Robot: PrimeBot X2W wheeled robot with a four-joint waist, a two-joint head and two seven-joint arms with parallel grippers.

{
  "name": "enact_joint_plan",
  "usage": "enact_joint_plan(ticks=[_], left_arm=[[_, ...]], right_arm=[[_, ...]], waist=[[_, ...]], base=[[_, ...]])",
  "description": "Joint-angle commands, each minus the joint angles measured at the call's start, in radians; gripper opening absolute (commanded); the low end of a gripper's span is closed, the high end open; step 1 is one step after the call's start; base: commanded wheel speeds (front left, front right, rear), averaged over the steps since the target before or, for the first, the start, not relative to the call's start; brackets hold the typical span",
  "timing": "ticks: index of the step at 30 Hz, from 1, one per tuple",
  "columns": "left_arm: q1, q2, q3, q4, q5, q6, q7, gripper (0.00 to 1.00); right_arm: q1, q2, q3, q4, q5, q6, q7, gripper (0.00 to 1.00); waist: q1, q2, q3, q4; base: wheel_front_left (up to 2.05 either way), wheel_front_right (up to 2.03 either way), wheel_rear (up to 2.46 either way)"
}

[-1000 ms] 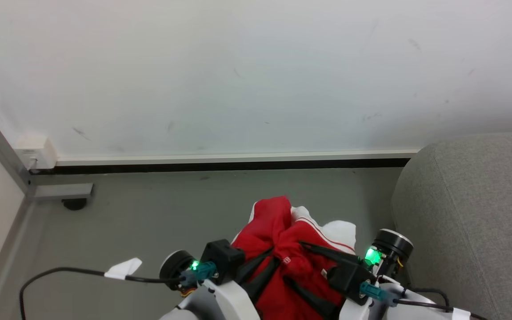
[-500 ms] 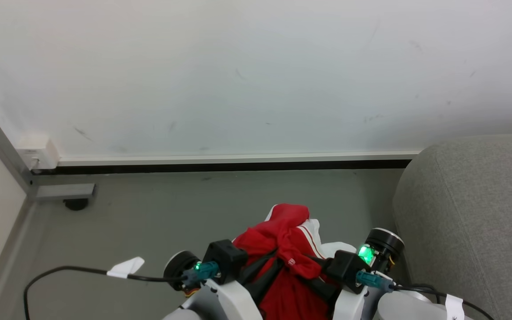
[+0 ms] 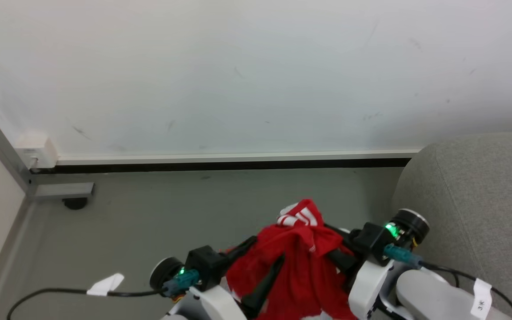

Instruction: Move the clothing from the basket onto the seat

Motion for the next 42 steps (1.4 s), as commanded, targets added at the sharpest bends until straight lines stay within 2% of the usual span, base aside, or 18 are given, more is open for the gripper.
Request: enact_joint_plan(ticks=[1, 11, 24, 31, 42], left_arm=[[0.02, 0.002, 0.008, 0.015, -0.001, 0.007, -0.022, 1.0], [0.062, 0.003, 0.039, 0.094, -0.008, -0.005, -0.099, 1.0], [0.058, -0.012, 0.048, 0.113, 0.001, -0.019, -0.11, 1.0], [0.053, -0.02, 0.043, 0.098, 0.01, -0.027, -0.113, 1.0], [0.029, -0.05, 0.013, 0.08, 0.026, -0.035, -0.107, 1.0]], right_arm=[[0.004, -0.008, -0.028, -0.01, -0.009, -0.002, -0.006, 0.0], [0.07, -0.05, -0.189, -0.066, -0.068, -0.002, -0.006, 0.0], [0.101, -0.059, -0.244, -0.102, -0.105, -0.002, -0.006, 0.0], [0.092, -0.065, -0.266, -0.106, -0.116, -0.002, -0.006, 0.0], [0.111, -0.081, -0.322, -0.108, -0.141, -0.002, -0.006, 0.0]], waist=[[0.0, -0.0001, -0.001, 0.002], [0.0, -0.0001, -0.006, -0.002], [0.0, -0.0001, 0.001, -0.039], [0.0, -0.0001, 0.013, -0.117], [0.0, -0.0001, 0.046, -0.289]], base=[[0.0, 0.0, 0.0], [0.0, 0.0, 0.0], [0.0, 0.0, 0.0], [0.0, 0.0, 0.0], [0.0, 0.0, 0.0]])
